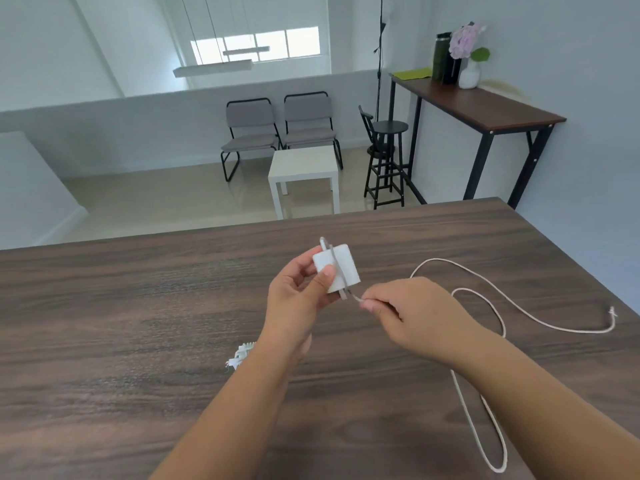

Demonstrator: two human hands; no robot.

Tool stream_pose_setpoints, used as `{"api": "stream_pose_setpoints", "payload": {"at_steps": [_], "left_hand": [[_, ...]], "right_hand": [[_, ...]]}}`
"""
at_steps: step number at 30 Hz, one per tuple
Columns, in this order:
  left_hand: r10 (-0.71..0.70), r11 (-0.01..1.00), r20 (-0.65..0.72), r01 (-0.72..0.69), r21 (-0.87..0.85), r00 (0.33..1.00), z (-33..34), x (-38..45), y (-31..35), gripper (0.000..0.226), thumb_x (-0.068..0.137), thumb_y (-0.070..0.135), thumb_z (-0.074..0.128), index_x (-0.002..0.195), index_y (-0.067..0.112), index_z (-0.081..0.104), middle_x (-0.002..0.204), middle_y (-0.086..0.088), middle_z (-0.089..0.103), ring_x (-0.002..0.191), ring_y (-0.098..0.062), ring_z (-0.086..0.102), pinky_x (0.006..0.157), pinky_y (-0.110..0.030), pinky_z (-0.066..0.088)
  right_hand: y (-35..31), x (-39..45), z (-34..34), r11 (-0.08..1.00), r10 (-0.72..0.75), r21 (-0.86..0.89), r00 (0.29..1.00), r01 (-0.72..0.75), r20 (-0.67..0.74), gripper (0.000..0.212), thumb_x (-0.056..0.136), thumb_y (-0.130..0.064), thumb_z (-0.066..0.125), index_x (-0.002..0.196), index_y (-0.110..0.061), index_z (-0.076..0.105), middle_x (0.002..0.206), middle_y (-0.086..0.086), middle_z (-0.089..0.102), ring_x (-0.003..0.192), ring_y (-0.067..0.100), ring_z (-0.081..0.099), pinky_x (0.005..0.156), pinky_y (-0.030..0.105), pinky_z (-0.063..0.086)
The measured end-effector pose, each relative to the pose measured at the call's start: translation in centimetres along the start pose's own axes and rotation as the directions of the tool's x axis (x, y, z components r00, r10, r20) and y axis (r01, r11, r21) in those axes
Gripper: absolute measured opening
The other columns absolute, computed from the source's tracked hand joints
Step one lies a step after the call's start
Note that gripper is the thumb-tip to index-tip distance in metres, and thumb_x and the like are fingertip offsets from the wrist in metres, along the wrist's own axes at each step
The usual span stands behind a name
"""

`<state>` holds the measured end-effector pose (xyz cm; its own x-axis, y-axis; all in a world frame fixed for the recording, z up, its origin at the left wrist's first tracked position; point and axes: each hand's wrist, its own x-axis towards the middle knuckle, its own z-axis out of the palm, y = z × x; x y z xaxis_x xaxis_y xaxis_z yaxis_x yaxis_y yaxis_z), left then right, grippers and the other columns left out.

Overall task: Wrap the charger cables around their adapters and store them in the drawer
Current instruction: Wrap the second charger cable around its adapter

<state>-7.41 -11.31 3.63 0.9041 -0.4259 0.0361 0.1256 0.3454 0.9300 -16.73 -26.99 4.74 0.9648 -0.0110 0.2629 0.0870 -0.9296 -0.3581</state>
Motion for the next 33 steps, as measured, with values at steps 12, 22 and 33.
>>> {"api": "stream_pose_setpoints", "payload": {"at_steps": [12, 22, 33], "left_hand": [[-0.294, 0.955, 0.513, 0.224, 0.196, 0.806, -1.5, -4.0, 0.6, 0.040, 0.080, 0.020, 0.074, 0.119, 0.013, 0.070, 0.105, -0.007, 0.070, 0.082, -0.020, 0.061, 0.062, -0.025, 0.054], [-0.118, 0.993, 0.252, 0.120, 0.006, 0.961, -0.1, -4.3, -0.1, 0.041, 0.082, 0.012, 0.063, 0.123, 0.010, 0.064, 0.108, -0.012, 0.066, 0.076, -0.019, 0.068, 0.055, -0.025, 0.057], [0.005, 1.000, 0.163, -0.002, -0.020, 0.987, 1.3, -3.0, 2.0, 0.039, 0.085, 0.013, 0.068, 0.124, 0.015, 0.062, 0.114, -0.004, 0.067, 0.090, -0.016, 0.069, 0.062, -0.025, 0.059]], "right_hand": [[6.0, 2.1, -6.1, 0.787, 0.433, 0.570, 0.871, -0.238, -0.234, 0.014, 0.084, -0.042, 0.066, 0.092, -0.035, 0.074, 0.088, -0.019, 0.071, 0.084, -0.002, 0.062, 0.071, 0.014, 0.042], [6.2, 1.2, -4.1, 0.927, 0.341, 0.079, 0.912, -0.366, 0.230, 0.045, 0.091, -0.013, 0.044, 0.130, -0.033, 0.056, 0.137, -0.007, 0.054, 0.121, 0.015, 0.052, 0.100, 0.026, 0.038], [1.7, 0.8, -2.0, 0.685, 0.116, 0.692, 0.971, -0.230, 0.208, 0.034, 0.101, -0.031, 0.035, 0.105, -0.040, 0.067, 0.086, -0.013, 0.076, 0.099, 0.000, 0.062, 0.098, 0.030, 0.037]]}}
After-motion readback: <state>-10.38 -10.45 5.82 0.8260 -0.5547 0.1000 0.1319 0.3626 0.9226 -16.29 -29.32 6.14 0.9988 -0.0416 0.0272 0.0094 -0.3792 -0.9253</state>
